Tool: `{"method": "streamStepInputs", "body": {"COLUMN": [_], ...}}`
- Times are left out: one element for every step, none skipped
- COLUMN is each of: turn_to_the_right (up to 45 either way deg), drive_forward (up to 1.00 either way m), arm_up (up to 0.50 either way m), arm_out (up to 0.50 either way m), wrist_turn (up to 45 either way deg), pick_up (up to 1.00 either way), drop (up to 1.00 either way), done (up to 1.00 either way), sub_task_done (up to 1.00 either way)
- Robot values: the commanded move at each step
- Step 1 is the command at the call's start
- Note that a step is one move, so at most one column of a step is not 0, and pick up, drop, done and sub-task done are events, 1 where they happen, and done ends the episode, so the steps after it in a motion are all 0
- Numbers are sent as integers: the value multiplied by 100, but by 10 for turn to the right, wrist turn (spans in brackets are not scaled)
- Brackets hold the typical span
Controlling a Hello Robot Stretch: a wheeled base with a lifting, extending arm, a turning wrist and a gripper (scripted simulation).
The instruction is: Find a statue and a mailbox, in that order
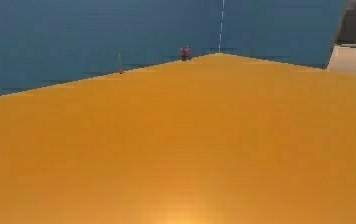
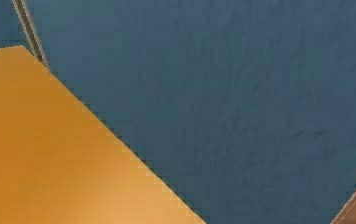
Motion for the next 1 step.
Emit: {"method": "streamStepInputs", "body": {"turn_to_the_right": [0], "drive_forward": [100], "arm_up": [0], "arm_out": [0], "wrist_turn": [0], "pick_up": [0], "drop": [0], "done": [0], "sub_task_done": [0]}}
